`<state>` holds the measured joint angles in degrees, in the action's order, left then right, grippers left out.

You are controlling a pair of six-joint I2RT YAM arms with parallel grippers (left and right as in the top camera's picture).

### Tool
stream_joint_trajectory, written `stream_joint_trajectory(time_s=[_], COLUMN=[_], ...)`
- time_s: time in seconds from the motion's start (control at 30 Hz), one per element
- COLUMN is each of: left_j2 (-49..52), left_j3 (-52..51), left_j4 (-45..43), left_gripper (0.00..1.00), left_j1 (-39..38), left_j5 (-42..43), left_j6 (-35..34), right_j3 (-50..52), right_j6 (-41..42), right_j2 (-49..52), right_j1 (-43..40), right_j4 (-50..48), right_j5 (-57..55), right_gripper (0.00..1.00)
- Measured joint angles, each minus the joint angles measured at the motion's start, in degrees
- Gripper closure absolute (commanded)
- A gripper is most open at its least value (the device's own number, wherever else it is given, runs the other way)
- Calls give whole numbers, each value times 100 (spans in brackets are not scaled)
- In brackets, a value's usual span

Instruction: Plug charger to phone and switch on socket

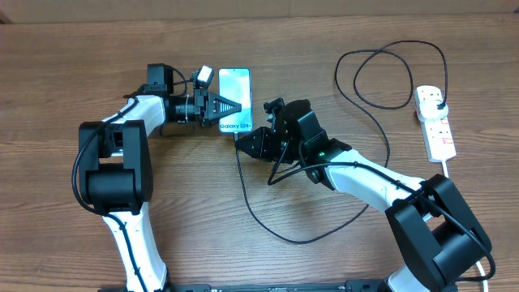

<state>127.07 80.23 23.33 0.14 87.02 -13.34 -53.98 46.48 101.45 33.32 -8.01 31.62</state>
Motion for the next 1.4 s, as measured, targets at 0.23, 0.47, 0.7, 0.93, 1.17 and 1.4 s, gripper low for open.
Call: stream_joint_trajectory(time_s=[0.23, 0.47, 0.7, 0.93, 1.17, 1.4], left_j2=[0, 0, 0, 0, 0, 0], left_j3=[0, -7, -7, -7, -7, -7], left_j4=[26, -7, -17, -2, 0, 15], left_gripper=[96, 96, 96, 96, 96, 96], left_j1=[-7, -17, -15, -17, -17, -17], left_j5=[-2, -114, -208, -15, 2, 2], left_j6=[20, 96, 190, 190, 168, 146], right_j3=[0, -2, -2, -2, -2, -2], right_j6=[2, -31, -223, -310, -485, -522], right_j2=[0, -4, -7, -4, -4, -4], right_j1=[-92, -120, -522, -706, -435, -293], right_j4=[-382, -470, -369, 144, 422, 424], right_j5=[-321, -332, 260, 656, 776, 802], right_gripper=[96, 61, 46, 46, 47, 47])
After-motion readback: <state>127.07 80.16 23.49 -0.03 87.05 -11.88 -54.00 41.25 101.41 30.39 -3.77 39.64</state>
